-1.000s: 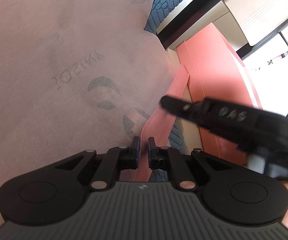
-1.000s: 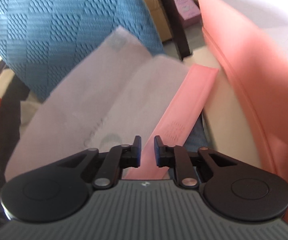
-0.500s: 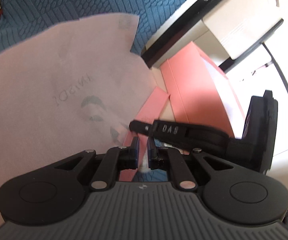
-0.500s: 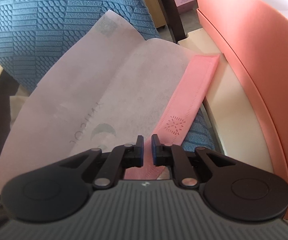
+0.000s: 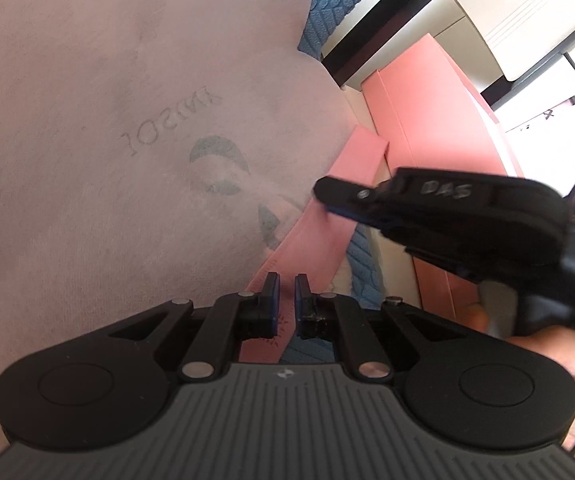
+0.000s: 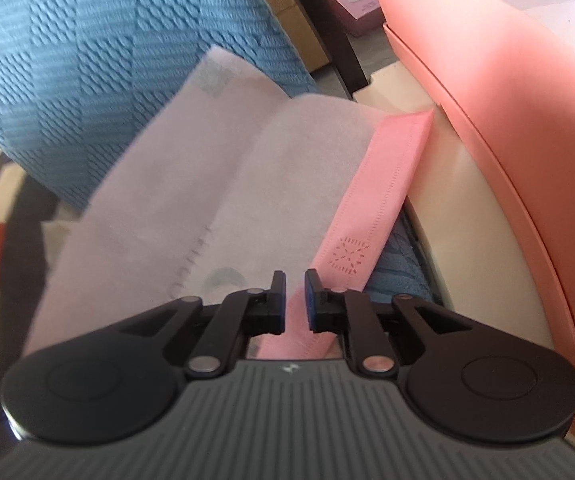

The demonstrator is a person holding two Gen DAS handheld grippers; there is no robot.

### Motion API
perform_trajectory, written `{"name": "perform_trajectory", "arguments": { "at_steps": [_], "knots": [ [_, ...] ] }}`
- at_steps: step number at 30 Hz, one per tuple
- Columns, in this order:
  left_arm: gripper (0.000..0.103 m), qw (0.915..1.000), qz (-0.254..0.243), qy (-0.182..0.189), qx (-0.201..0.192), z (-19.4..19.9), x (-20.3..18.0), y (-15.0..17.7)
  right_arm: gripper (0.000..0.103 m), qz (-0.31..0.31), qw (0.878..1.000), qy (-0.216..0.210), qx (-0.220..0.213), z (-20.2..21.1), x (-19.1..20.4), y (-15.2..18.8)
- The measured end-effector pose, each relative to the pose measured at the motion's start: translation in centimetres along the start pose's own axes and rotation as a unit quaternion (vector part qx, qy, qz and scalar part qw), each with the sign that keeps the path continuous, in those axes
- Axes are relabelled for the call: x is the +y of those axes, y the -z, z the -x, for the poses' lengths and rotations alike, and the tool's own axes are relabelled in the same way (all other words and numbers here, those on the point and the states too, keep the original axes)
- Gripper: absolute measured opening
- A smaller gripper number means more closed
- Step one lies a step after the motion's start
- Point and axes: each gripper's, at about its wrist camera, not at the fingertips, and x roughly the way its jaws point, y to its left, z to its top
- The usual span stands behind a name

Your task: Fold shopping bag

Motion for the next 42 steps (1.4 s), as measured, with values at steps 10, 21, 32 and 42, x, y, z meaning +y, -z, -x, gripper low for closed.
{"name": "perform_trajectory", "arguments": {
  "at_steps": [10,21,32,42],
  "knots": [
    [0.009,0.9999,-0.006,-0.009,0.002,0.3,-0.4,0.1,0.037,-0.047,0.999,0.002,-0.017,1.9,-1.5,0.3],
    [0.009,1.0000,0.003,-0.001,0.000,0.4,-0.2,-0.2,0.035,-0.069,0.998,-0.009,0.012,1.0,-1.2,0.3],
    [0.010,0.9985,-0.014,0.046,-0.026,2.0,-0.4,-0.8,0.007,-0.039,0.999,-0.016,-0.002,1.7,-0.4,0.5],
    [0.046,0.9926,-0.108,0.053,-0.016,2.2,-3.4,-0.1,0.006,-0.053,0.998,-0.015,0.013,1.7,-0.3,0.0]
  ]
}}
